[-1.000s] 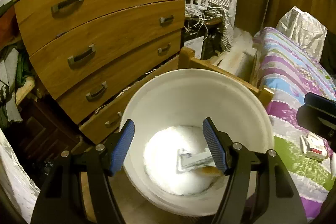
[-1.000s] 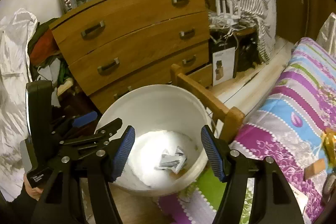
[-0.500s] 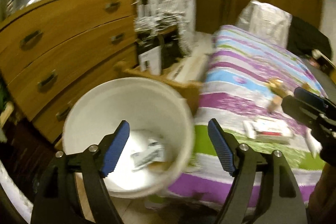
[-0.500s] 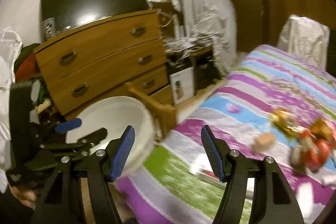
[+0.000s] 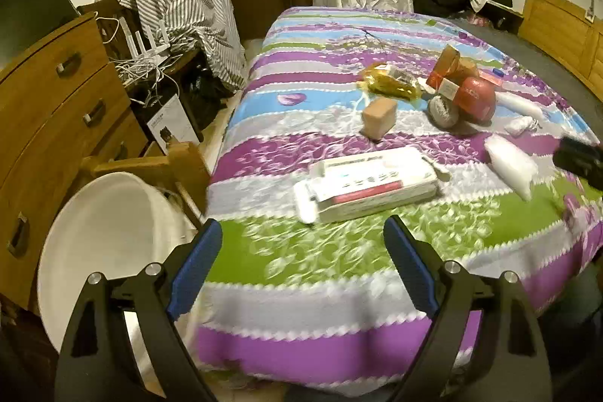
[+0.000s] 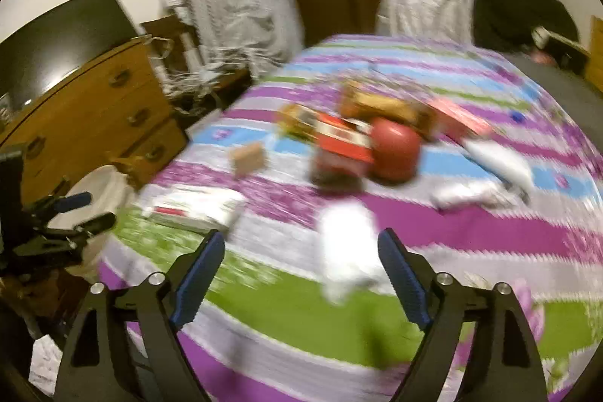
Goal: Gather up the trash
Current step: 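Return the left tool to the bed and reach for the white medicine box, then grasp the medicine box with the left tool while the right tool grasps bubble wrap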
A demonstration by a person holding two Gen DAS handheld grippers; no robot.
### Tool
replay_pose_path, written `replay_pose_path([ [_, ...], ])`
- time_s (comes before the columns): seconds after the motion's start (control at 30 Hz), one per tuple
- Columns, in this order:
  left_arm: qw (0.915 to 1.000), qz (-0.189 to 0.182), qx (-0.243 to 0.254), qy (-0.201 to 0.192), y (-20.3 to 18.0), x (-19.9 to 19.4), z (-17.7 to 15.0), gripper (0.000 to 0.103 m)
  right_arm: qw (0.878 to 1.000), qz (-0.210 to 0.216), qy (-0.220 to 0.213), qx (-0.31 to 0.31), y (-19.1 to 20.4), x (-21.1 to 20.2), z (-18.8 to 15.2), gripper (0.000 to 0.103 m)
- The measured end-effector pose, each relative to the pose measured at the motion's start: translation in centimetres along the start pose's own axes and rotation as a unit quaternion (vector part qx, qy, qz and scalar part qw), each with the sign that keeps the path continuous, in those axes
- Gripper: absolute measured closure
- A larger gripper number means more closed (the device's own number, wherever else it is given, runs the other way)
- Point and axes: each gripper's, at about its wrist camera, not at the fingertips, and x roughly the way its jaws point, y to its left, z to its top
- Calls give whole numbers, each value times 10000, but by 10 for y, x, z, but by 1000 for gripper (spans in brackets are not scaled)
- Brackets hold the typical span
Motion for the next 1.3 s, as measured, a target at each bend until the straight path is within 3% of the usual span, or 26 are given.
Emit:
replay_pose_path([
  [0.13,9998,-126,48,-117,-17,8,3,16,9991,-282,263,155,-31,9,-18,16],
  [0.3,9984,-57,543,-114,-25,26,13,14,9988,-373,312,69,-20,19,-20,14],
  [0.57,9946,-508,870,-230,-18,56,22,6,9981,-393,469,3,-10,39,-14,12],
  [0.7,9939,-771,793,-48,-15,88,27,6,9976,-432,541,81,-8,49,-10,12],
  [0.93,9830,-1716,325,572,-1,116,35,5,9959,-514,696,250,-7,63,-5,12],
  [1.13,9862,-1526,422,484,-12,111,28,6,9938,-618,799,455,-16,68,-6,12],
  [1.3,9900,-1328,54,468,-12,99,20,9,9920,-757,853,532,-23,69,-5,12],
])
